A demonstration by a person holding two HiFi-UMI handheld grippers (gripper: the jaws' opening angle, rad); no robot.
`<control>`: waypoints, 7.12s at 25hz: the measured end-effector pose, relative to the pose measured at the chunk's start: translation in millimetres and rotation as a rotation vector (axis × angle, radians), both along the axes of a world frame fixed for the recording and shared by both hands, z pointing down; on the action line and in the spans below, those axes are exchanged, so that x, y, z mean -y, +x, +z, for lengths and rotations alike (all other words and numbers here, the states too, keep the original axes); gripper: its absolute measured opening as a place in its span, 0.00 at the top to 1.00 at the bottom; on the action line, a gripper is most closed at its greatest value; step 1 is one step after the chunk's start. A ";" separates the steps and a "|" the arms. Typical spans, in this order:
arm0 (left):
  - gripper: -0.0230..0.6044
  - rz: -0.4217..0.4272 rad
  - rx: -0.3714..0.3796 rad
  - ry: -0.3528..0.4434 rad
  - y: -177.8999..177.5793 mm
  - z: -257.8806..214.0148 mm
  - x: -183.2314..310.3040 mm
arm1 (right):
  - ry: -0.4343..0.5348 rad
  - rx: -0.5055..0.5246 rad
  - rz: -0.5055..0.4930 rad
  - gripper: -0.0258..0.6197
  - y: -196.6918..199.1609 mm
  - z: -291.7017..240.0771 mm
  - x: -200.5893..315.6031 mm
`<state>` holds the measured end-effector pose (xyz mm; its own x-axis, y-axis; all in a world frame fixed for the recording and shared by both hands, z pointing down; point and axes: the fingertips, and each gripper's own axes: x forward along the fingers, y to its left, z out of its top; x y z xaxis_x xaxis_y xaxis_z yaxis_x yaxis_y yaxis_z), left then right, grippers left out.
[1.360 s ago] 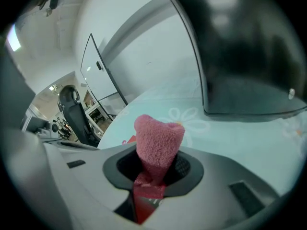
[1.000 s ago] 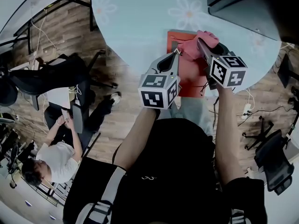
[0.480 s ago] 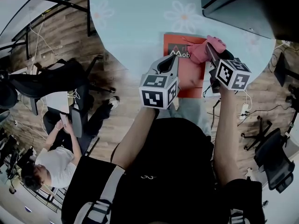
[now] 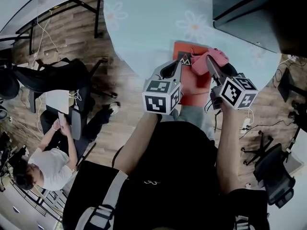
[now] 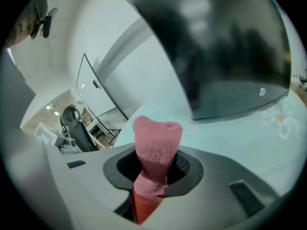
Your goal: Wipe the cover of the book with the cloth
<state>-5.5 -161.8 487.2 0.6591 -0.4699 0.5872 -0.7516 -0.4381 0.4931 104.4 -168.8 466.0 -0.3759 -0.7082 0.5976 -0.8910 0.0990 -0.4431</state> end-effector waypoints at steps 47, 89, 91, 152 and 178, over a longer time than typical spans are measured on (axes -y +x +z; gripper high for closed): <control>0.94 0.022 0.047 -0.073 -6.1 30.2 -25.6 | -0.170 0.047 -0.182 0.80 -46.8 61.5 -38.4; 0.94 -0.247 0.199 -0.033 -93.2 5.6 -113.4 | -0.054 0.281 -0.436 0.80 -153.9 11.8 -110.3; 0.94 -0.252 0.202 -0.039 -97.2 10.4 -120.7 | -0.060 0.269 -0.430 0.80 -158.2 21.1 -111.3; 0.94 -0.096 0.030 0.517 5.4 -174.9 -111.0 | 0.426 0.068 -0.083 0.80 24.5 -135.6 -136.6; 0.94 -0.144 -0.056 0.652 28.3 -237.1 -88.2 | 0.734 -0.223 0.063 0.80 55.4 -230.5 -126.0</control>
<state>22.7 -73.7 250.1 0.5846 -0.8024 0.1198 -0.8058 -0.5569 0.2015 159.8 -42.8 235.5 -0.2472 -0.9687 0.0226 -0.9653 0.2442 -0.0927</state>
